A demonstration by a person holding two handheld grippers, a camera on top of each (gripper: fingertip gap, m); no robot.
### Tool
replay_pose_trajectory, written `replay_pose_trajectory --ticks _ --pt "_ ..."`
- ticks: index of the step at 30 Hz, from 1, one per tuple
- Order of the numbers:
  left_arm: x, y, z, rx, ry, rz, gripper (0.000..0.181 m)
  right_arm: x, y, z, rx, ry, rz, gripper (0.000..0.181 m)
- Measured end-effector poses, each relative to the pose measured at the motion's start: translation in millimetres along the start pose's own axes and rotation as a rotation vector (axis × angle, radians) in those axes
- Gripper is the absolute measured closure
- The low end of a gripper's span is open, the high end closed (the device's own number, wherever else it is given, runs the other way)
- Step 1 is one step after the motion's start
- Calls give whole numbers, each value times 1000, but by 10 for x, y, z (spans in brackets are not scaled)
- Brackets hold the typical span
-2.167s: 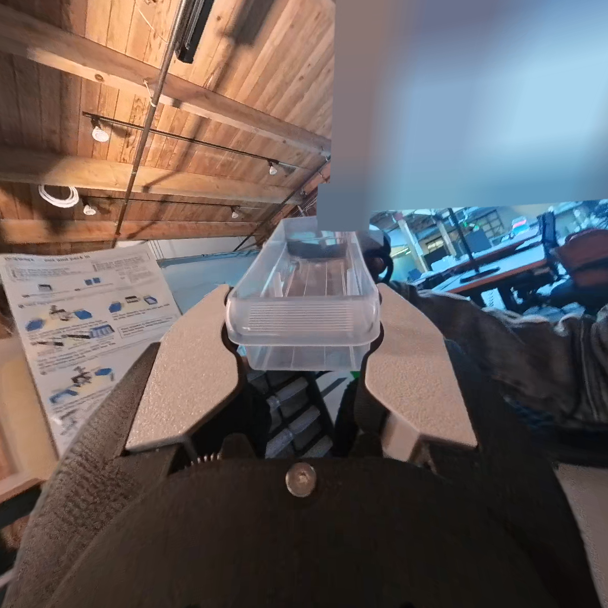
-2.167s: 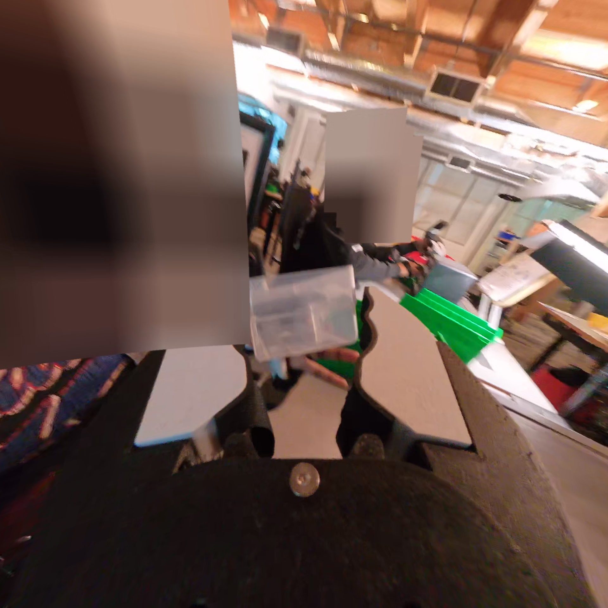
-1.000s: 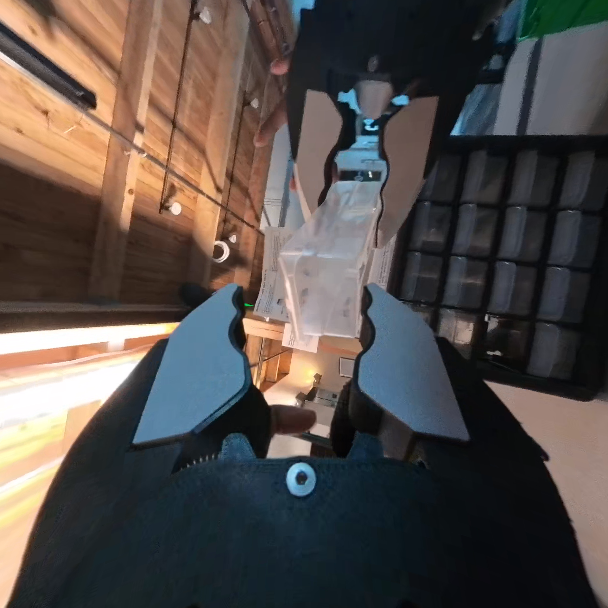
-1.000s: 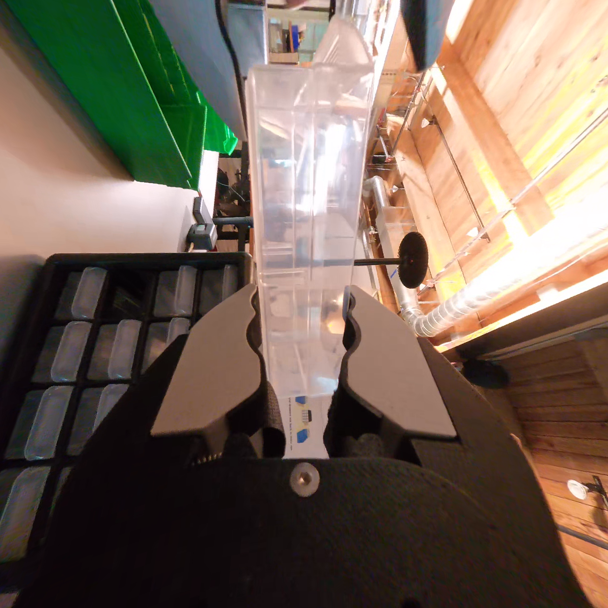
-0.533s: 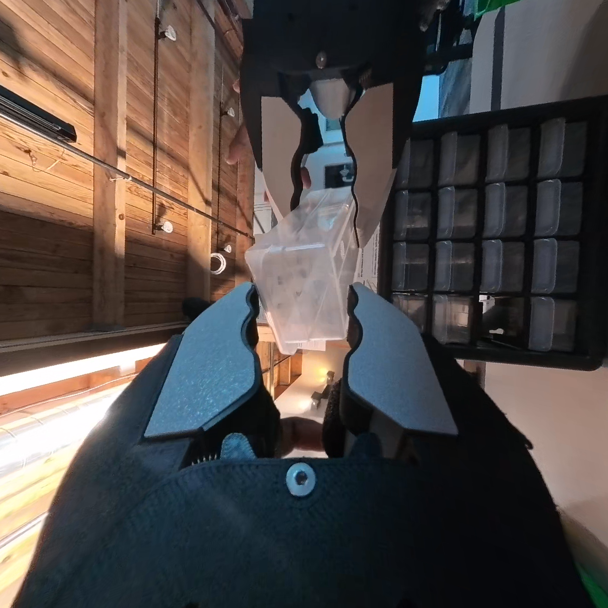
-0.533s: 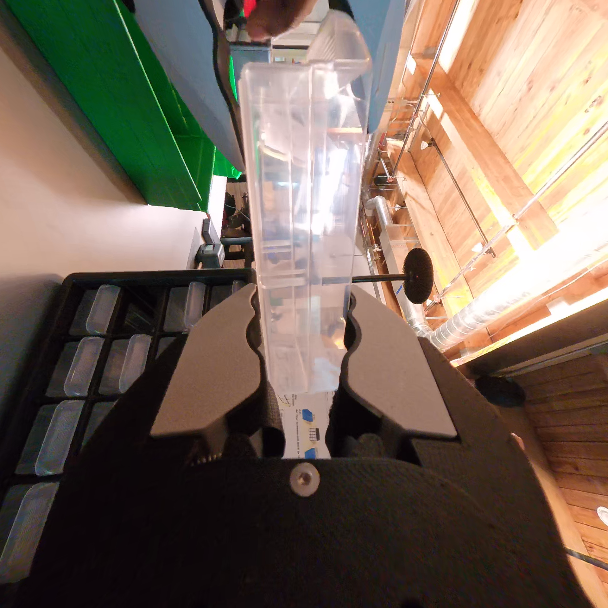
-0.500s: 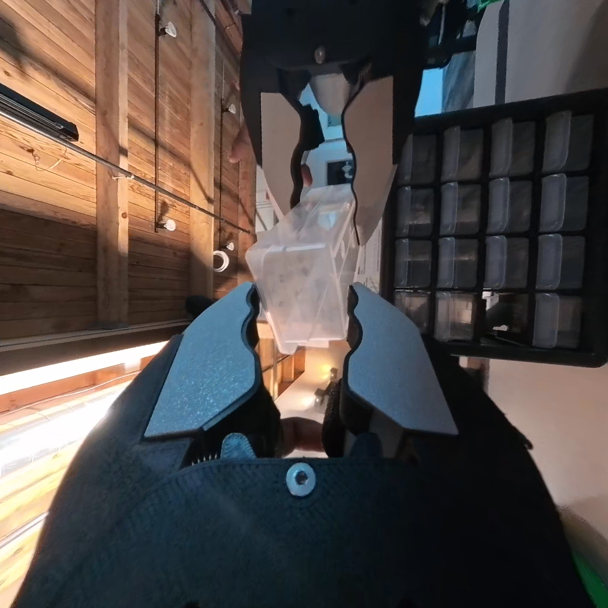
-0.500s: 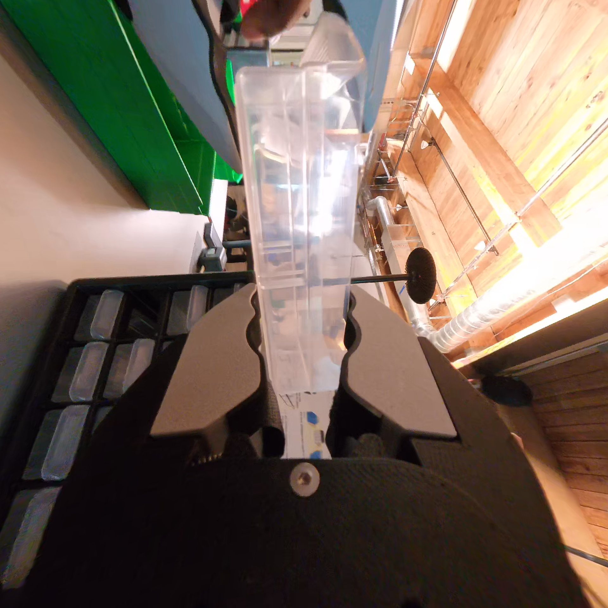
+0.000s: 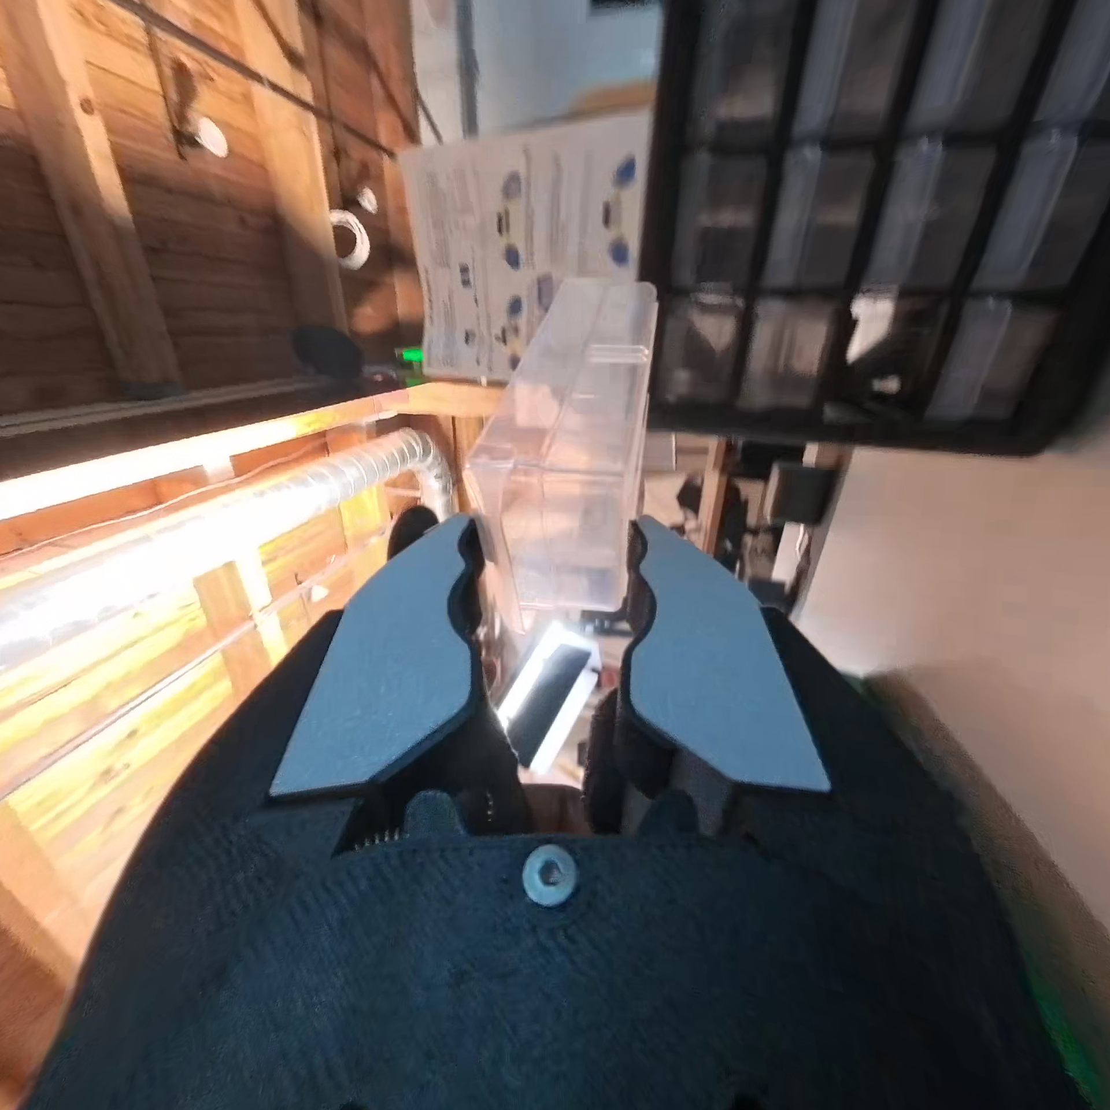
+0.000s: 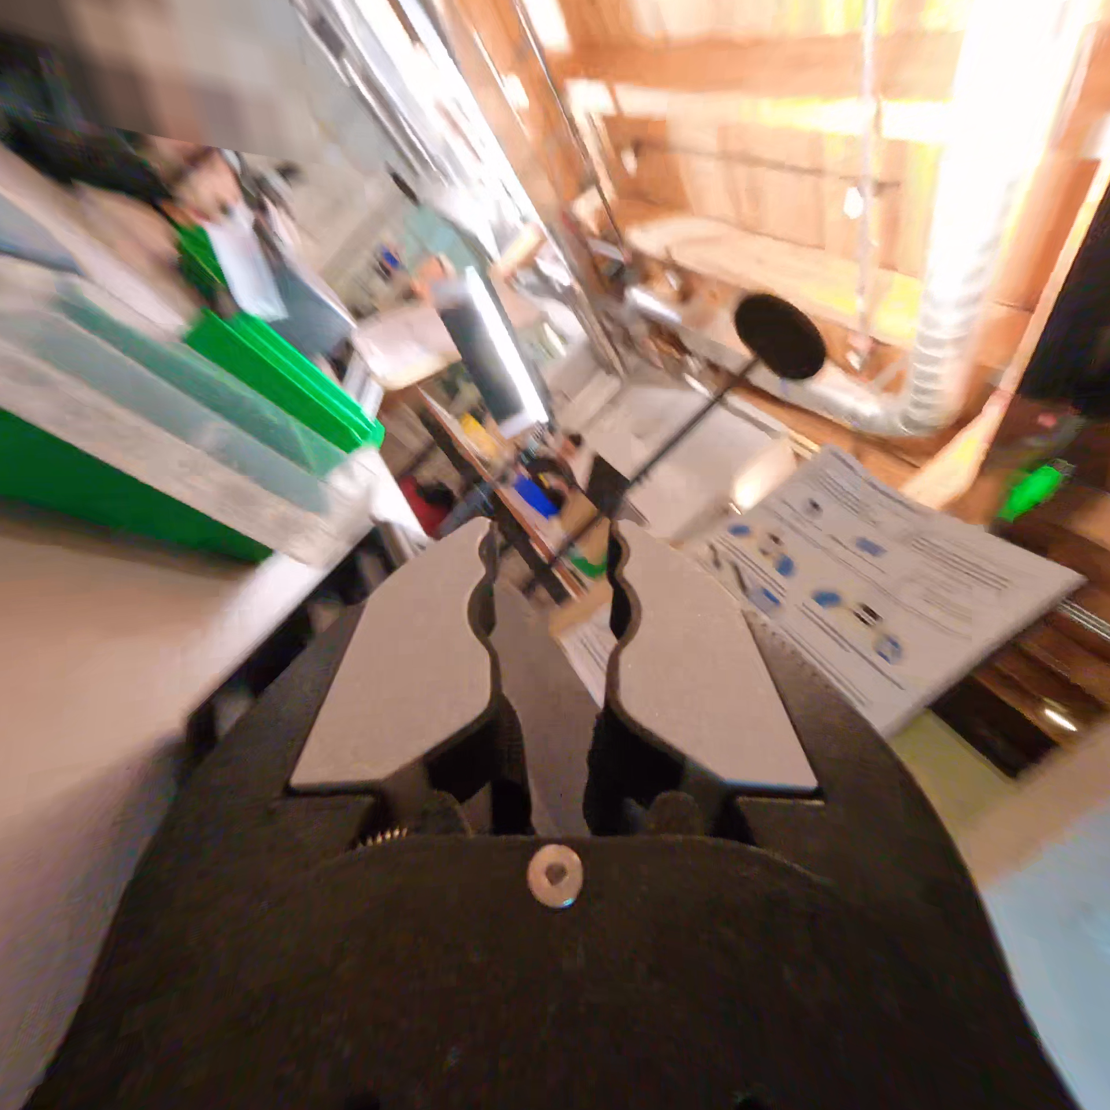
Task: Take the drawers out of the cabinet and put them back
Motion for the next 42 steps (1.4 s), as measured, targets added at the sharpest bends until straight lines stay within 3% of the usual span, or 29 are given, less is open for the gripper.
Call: replay_pose_trajectory --ticks 3,7,10,14,23,28,31,42 --pt "-78 -242 -14 71 77 31 134 138 -68 47 79 224 -69 151" --pt "-219 -462 -21 201 138 -13 135 316 -139 110 85 323 236 167" --pt "-277 -543 35 235 179 -11 135 515 -254 96 201 394 327 181" --pt "-339 -639 122 282 217 20 135 682 -336 67 251 525 326 181" --pt "-438 -702 196 303 240 36 135 759 -426 31 326 622 296 181" --pt "-497 -723 210 303 238 33 135 855 -495 -92 132 859 437 181" --pt "-512 -725 213 303 245 33 135 858 -550 -136 86 858 544 181" --pt "-580 -712 290 322 282 60 135 847 -543 -150 88 867 521 181"
Point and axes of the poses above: each gripper's, where its closed fingertips meet, z out along the fingers, x out of its underside, y = z × x across the jaws, the point moved 10 cm from there along -z, back along the fingers, and after that the axes turned 6 degrees about x, right-handed, at the moved point
